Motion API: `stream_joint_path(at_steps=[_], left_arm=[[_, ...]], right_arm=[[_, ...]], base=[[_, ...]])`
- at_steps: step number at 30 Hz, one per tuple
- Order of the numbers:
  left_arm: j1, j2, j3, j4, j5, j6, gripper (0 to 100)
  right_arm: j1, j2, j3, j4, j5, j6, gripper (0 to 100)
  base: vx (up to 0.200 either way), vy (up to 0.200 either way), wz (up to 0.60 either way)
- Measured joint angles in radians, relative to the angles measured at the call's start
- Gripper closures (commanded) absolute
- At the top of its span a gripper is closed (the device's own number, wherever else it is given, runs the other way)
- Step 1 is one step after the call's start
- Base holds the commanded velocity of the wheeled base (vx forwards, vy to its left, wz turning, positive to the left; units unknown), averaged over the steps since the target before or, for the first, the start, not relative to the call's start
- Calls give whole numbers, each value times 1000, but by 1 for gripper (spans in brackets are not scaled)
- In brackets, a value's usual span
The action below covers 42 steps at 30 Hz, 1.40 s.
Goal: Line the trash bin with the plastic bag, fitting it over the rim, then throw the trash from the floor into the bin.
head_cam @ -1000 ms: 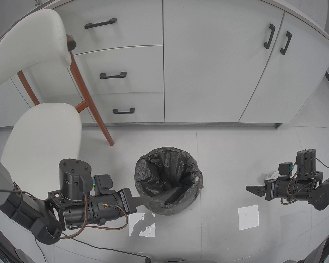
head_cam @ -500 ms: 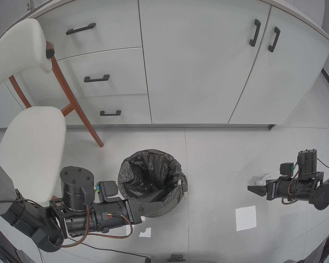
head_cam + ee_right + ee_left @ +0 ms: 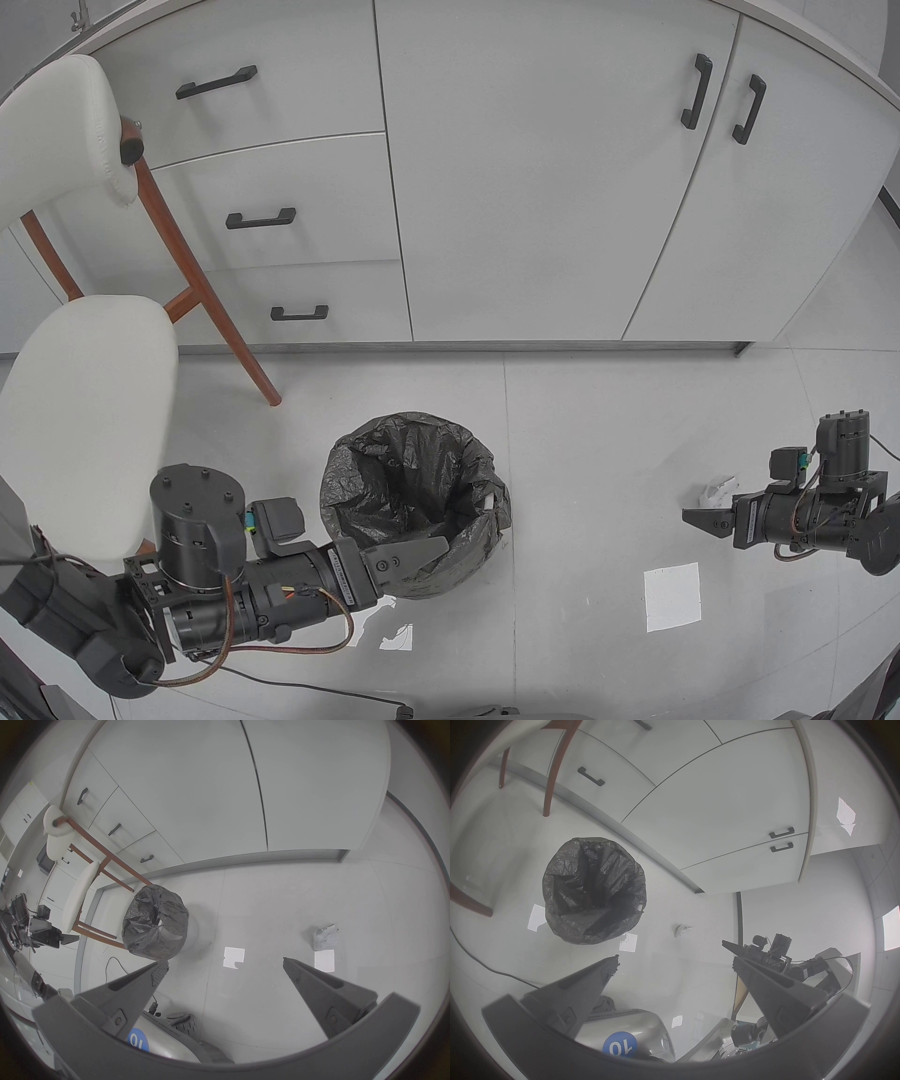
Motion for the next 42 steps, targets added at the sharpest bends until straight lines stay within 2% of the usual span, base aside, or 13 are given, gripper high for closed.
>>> stream_joint_path(at_steps=[18, 31, 37, 42], left_arm=[[-24, -28, -6, 0, 0, 0, 0], [-56, 46, -61, 0, 13, 1, 0], [-61, 87, -100, -1, 91, 0, 0], [-70, 108, -113, 0, 111, 0, 0]], right_arm=[[0, -37, 55, -2, 0, -1, 0], [0, -29, 48, -3, 1, -31, 0], [-9, -7, 33, -4, 2, -47, 0], [-29, 58, 11, -40, 3, -98, 0]], base=[[0, -200, 0], [0, 0, 0], [0, 0, 0], [0, 0, 0]])
